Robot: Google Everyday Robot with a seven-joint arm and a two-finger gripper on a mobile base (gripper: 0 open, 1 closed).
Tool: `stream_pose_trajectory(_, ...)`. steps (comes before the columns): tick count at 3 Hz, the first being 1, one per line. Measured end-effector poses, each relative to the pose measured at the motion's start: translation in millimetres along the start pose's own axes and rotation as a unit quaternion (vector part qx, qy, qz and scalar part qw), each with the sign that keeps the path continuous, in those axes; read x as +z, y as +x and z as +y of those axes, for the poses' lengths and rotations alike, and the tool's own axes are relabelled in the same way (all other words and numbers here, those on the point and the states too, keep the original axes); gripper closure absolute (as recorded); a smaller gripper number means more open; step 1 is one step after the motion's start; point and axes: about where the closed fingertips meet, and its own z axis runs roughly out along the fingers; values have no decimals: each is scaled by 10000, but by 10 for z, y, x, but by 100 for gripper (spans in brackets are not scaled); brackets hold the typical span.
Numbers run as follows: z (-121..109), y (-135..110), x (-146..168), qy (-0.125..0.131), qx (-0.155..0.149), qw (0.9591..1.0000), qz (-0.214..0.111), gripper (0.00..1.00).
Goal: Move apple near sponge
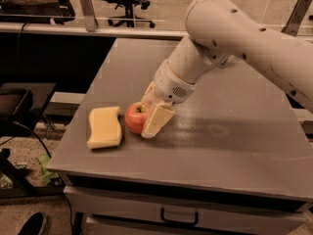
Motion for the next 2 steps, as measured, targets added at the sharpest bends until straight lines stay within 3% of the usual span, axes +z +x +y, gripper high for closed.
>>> stream_pose_trajectory(2, 3, -6, 7, -7, -6, 10000, 1, 0)
